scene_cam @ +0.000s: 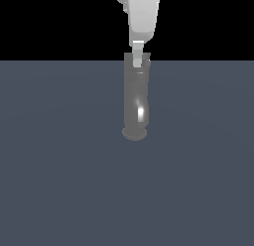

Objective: Turn on the faucet by rotating a designated handle.

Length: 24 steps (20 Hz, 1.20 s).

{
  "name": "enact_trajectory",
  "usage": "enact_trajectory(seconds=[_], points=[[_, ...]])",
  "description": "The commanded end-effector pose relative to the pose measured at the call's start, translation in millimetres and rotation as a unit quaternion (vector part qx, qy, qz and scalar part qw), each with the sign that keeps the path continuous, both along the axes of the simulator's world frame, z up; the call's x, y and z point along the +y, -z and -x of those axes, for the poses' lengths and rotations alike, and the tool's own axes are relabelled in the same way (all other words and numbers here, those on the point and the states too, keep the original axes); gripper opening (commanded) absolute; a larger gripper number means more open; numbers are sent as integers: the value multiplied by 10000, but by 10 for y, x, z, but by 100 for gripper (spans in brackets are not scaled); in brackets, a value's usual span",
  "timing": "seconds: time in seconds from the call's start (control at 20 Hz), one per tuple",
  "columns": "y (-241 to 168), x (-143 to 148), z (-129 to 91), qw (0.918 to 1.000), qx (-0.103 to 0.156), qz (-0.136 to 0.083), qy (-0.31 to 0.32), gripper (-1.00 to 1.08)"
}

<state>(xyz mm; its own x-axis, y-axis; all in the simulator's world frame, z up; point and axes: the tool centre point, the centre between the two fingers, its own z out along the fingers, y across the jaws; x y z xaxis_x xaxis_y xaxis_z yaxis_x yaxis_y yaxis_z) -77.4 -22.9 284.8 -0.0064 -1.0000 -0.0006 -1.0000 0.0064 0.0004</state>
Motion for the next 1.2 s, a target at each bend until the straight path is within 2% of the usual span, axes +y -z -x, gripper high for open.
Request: enact_trajectory(seconds=[0.0,0.3,0.35,0.4,1.15], points=[[-1,-286,2,9999,-6,4,127,-100],[-2,-633,0,9999,-3,4,138,-100],[-2,-633,0,9999,-3,4,138,-100],[0,-412,-20,10000,-4,-1,-24,-100],[-1,-763,-314,10000,-4,2,36,-100]])
